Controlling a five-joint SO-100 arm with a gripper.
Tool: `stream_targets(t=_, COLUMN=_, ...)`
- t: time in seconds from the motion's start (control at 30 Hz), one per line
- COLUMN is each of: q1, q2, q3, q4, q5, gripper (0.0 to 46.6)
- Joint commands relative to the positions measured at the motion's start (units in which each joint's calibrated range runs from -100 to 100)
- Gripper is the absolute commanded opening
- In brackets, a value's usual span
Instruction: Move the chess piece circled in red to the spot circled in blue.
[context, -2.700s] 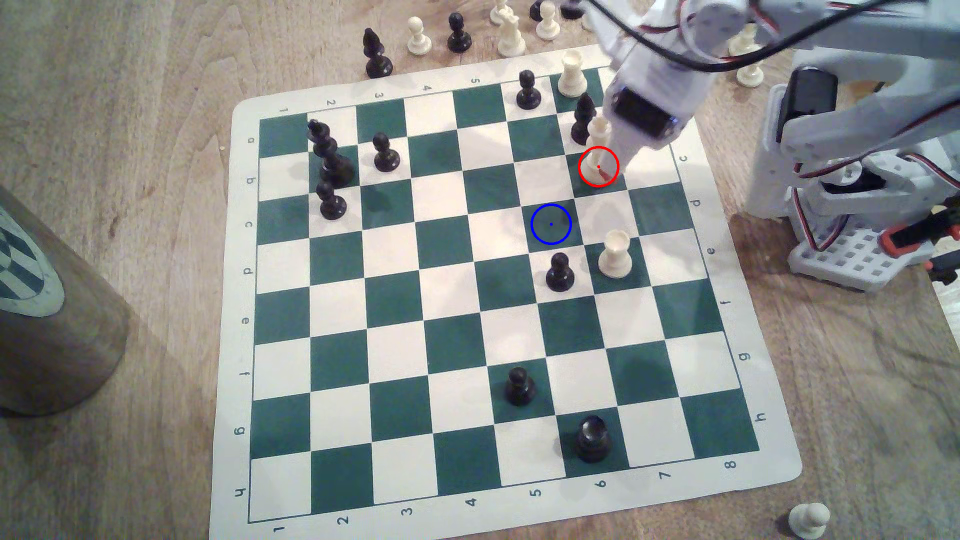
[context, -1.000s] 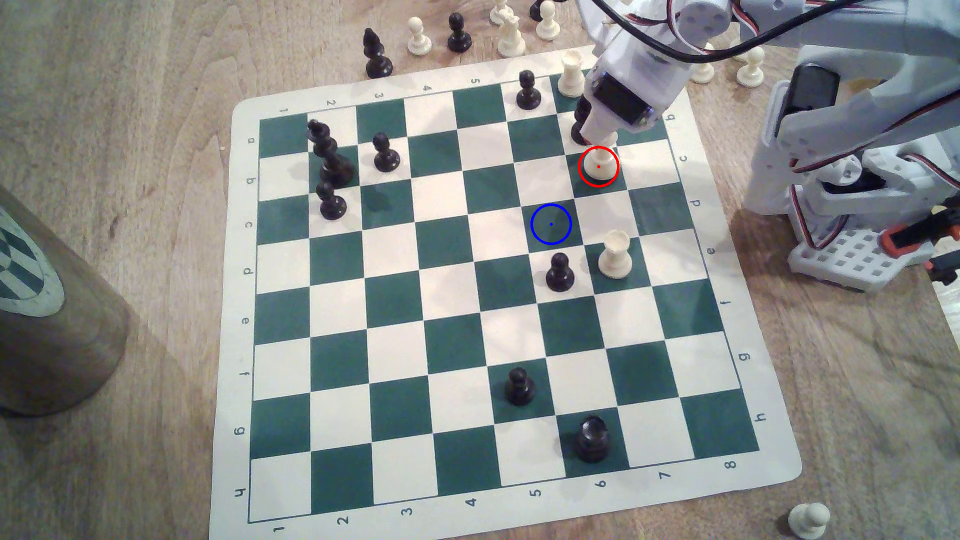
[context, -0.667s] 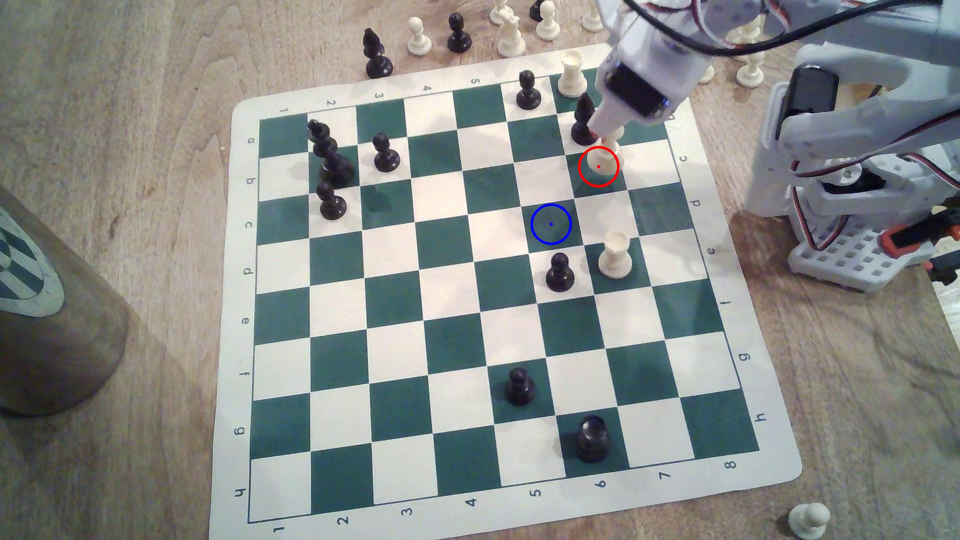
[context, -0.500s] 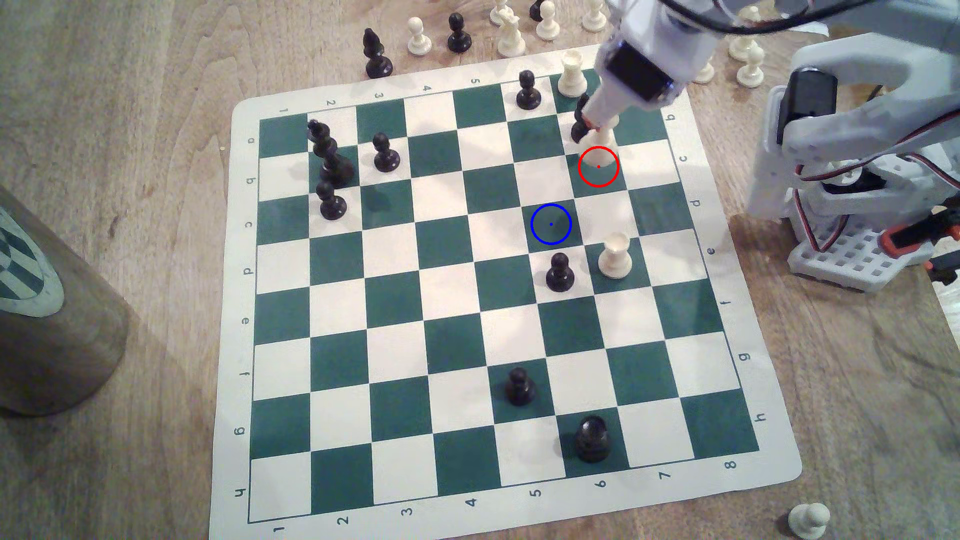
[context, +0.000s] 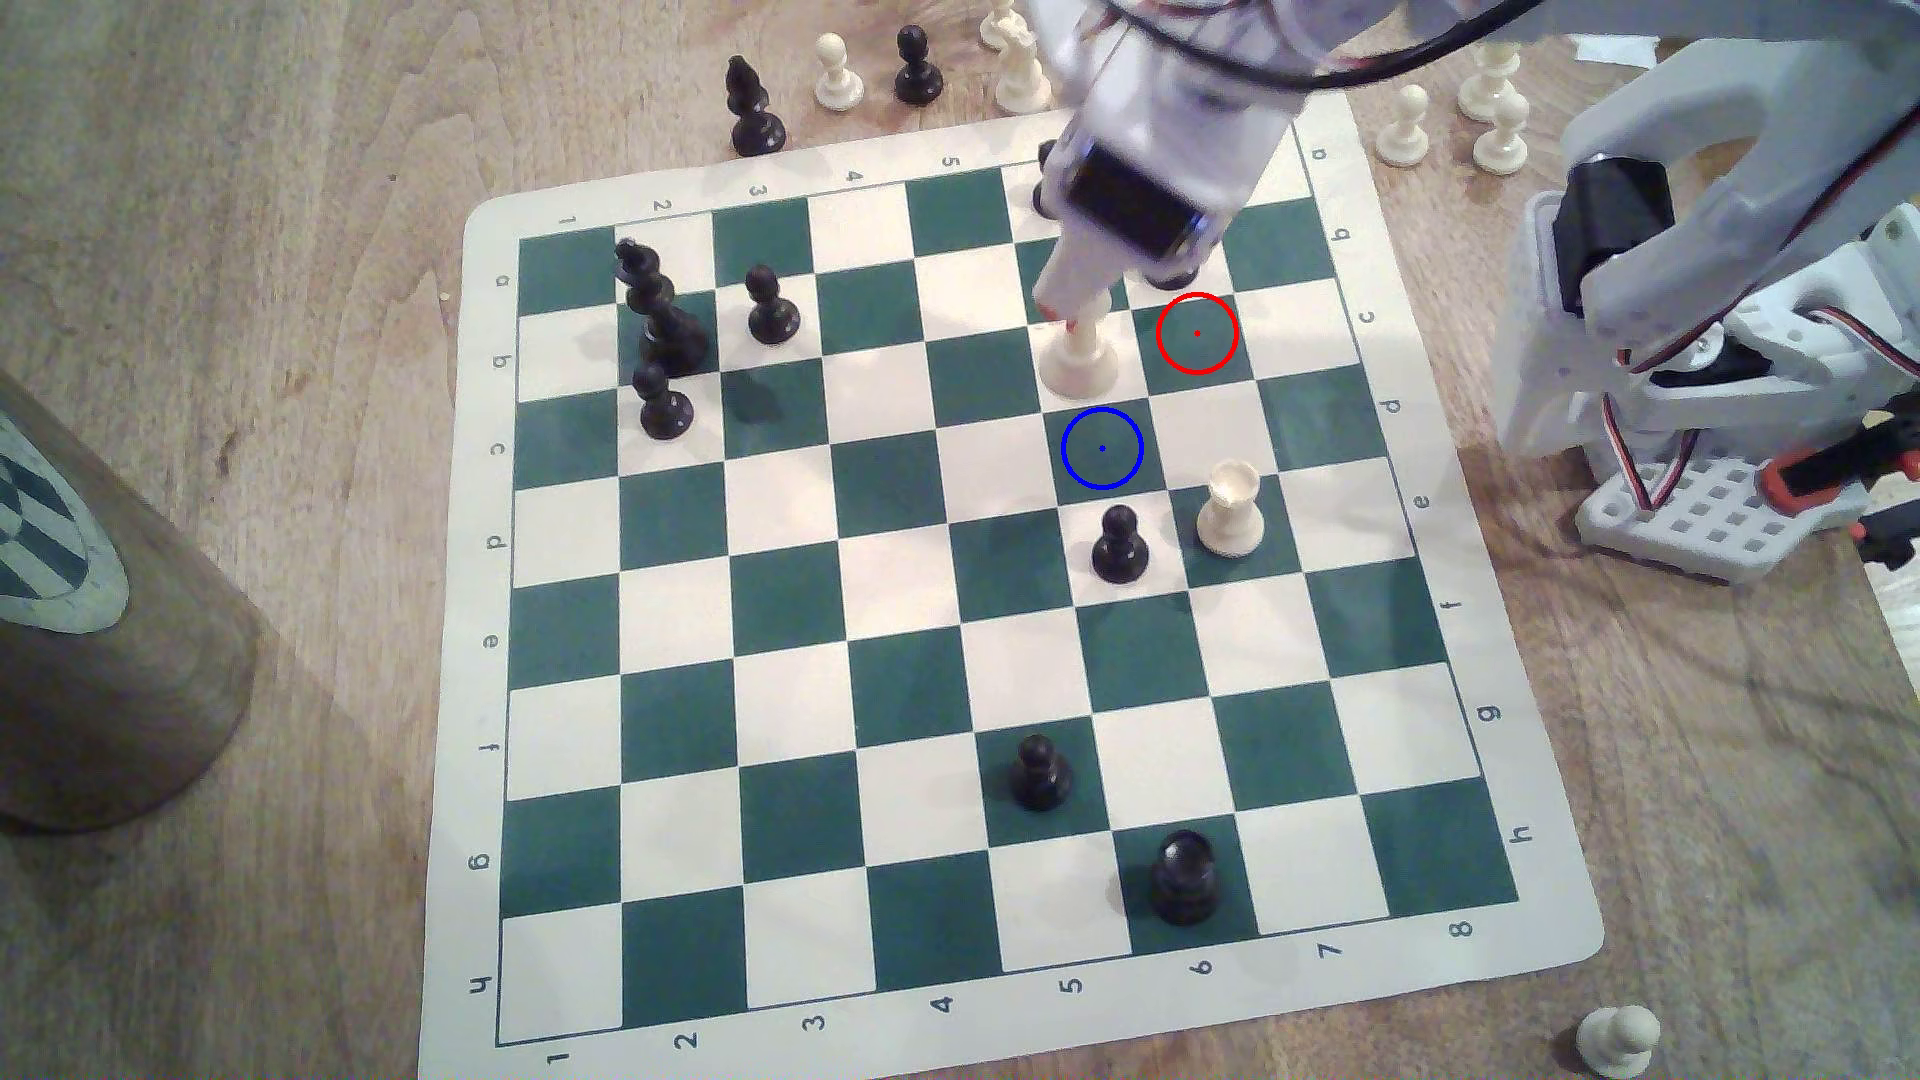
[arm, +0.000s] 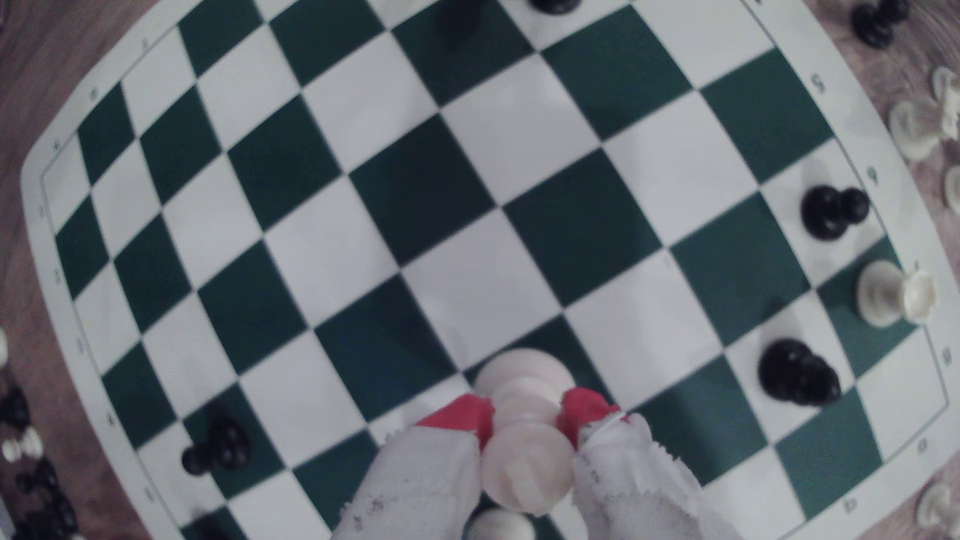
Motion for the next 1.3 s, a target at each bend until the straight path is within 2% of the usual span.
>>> stream_targets(t=0.0, q1=-1.51, q2=2.17, q3=-2.45, q4=-2.29, q5=-0.15, gripper=0.2)
stream_targets(t=0.43, q1=-1.51, q2=3.19, q3=6.71, q4=-6.71, q5=0.68, gripper=0.2)
stream_targets(t=1.27, q1=-0.72, q2=8.71, q3=9.97, q4=-13.27, q5=0.68, gripper=1.4)
